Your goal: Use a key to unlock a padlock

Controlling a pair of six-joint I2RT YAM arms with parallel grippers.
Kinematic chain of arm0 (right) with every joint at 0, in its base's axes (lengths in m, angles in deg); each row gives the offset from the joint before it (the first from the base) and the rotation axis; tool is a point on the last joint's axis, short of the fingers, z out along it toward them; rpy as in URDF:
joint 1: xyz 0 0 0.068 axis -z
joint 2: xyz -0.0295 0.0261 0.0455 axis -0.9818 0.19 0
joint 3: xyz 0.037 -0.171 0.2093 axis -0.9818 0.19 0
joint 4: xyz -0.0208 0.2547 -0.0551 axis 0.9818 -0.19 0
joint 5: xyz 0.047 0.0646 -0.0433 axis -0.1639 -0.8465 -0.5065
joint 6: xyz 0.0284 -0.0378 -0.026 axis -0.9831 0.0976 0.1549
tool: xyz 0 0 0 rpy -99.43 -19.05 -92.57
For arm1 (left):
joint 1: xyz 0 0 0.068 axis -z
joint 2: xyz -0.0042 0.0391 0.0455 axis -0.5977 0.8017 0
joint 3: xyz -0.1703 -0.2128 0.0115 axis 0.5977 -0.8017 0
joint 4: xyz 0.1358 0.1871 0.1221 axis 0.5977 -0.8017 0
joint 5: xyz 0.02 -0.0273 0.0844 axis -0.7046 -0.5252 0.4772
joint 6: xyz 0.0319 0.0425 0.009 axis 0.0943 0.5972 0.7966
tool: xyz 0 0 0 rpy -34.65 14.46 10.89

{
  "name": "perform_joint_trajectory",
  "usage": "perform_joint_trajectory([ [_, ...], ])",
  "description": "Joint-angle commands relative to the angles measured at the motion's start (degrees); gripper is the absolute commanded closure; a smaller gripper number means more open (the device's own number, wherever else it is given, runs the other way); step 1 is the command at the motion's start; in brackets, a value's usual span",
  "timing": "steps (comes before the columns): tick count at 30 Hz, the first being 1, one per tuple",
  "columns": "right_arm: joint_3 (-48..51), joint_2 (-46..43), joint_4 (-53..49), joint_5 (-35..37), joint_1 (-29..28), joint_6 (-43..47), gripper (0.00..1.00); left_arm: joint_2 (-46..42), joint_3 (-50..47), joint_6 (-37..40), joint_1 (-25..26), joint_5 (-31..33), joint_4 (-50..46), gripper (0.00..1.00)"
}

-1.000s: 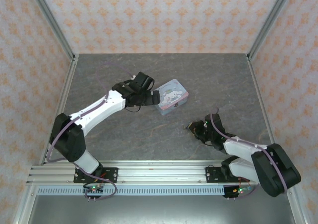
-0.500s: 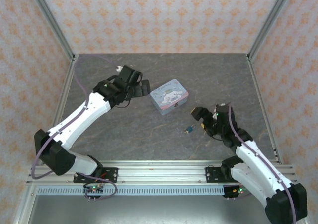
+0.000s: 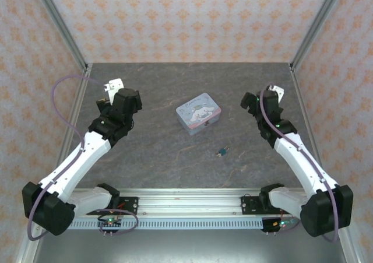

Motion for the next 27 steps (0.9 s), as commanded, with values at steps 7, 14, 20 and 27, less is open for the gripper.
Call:
perform_joint_trajectory([
  [7, 15.5, 2.8, 27.6, 10.9, 6.9, 9.9, 0.01, -0.5, -16.3, 10.5, -6.6, -0.3, 24.0, 0.00],
  [14, 19.6, 8.2, 36.7, 8.2, 7.8, 14.2, 0.01, 7.8, -23.5, 13.2, -11.0, -3.7, 40.0, 0.00],
  [20, 23.5, 14.7, 48.9, 2.9, 7.9, 16.0, 0.01, 13.7, -25.9, 13.5, -15.6, -10.1, 48.9, 0.00],
  [27, 29.7, 25.2, 71.3, -7.6, 8.0, 21.3, 0.01, 19.9, -29.9, 15.6, -18.8, -25.1, 60.1, 0.00],
])
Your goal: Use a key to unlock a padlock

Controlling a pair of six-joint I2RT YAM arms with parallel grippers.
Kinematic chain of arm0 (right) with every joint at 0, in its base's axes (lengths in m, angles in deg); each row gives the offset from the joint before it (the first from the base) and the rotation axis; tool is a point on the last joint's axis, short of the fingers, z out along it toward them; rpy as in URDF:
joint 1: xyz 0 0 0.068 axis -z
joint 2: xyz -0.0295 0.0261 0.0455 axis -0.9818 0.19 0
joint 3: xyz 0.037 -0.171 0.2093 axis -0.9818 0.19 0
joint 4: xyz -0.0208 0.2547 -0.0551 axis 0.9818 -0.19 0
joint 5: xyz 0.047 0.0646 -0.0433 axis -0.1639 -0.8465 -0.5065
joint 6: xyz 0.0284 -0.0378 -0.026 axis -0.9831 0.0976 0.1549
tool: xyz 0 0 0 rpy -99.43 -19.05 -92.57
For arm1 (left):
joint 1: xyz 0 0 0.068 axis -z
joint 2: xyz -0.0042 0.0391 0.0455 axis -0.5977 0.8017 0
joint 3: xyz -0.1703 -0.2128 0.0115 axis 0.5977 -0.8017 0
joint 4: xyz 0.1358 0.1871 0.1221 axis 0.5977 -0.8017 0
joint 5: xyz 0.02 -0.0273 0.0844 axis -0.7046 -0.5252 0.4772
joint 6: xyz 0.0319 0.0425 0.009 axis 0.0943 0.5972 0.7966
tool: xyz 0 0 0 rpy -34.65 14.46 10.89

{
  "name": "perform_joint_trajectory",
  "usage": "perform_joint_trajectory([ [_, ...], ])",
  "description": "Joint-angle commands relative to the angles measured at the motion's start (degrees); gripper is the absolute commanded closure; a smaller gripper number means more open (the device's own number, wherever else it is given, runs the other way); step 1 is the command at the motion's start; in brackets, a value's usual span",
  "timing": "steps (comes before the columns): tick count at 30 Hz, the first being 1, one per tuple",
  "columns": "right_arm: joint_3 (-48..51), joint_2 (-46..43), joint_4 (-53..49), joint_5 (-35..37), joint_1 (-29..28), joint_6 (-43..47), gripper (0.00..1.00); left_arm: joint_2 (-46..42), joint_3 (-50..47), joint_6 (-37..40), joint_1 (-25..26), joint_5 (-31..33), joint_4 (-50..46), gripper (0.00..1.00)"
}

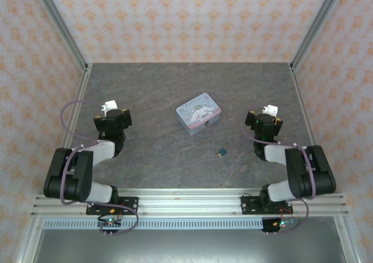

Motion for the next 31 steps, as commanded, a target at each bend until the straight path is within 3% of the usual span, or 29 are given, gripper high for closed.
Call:
perform_joint_trajectory([
  [1, 3.0, 4.8, 16.2, -5.0, 0.3, 2.8, 0.01, 3.2, -0.5, 3.0, -0.1, -8.9, 8.9, 0.01],
  [3, 0.6, 2.6, 7.6, -6.7, 0.8, 2.8, 0.01, 4.0, -0.6, 4.8, 0.0, -12.9, 9.6, 0.00],
  [5, -1.2, 4.5, 7.4, -7.3, 1.8, 1.8, 0.01, 4.1, -0.5, 4.7, -0.1, -13.3, 9.4, 0.00],
  [7, -4.3, 3.9, 0.2, -9.2, 4.5, -0.9, 0.01, 4.1, -0.4, 4.7, -0.1, -13.4, 9.2, 0.00],
  [31, -2.5, 3.5, 3.3, -11.9, 5.4, -0.9, 0.01, 4.1, -0.5, 4.7, -0.2, -13.4, 9.5, 0.00],
])
